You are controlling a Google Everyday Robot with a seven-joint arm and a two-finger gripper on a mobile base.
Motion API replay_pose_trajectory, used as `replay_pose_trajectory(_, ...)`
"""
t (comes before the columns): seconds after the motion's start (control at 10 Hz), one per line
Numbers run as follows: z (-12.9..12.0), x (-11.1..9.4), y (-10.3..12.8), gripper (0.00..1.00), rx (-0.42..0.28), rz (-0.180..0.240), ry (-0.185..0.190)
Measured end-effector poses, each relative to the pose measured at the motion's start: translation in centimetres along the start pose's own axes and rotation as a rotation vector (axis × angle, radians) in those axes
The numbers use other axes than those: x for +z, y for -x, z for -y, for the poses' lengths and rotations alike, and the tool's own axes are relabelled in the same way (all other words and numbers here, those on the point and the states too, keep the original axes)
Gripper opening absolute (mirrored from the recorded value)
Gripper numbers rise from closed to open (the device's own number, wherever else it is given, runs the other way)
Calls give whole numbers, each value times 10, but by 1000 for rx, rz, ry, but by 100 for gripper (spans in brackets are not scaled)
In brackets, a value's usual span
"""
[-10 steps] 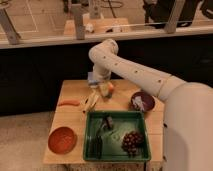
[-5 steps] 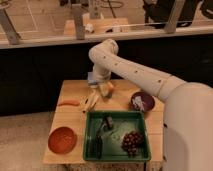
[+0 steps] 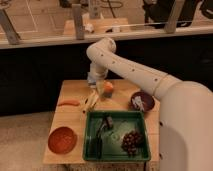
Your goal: Place pepper in table surface
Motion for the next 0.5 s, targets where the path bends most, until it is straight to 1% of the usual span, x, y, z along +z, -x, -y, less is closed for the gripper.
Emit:
replay_pose_trajectory(0.2,15,-4,2,80,25,-1,-21)
replay_pose_trajectory(0.4,31,-6,11,80,48,5,-34)
replay_pose_trajectory(0.5,40,-6,13,80,84,6,-43)
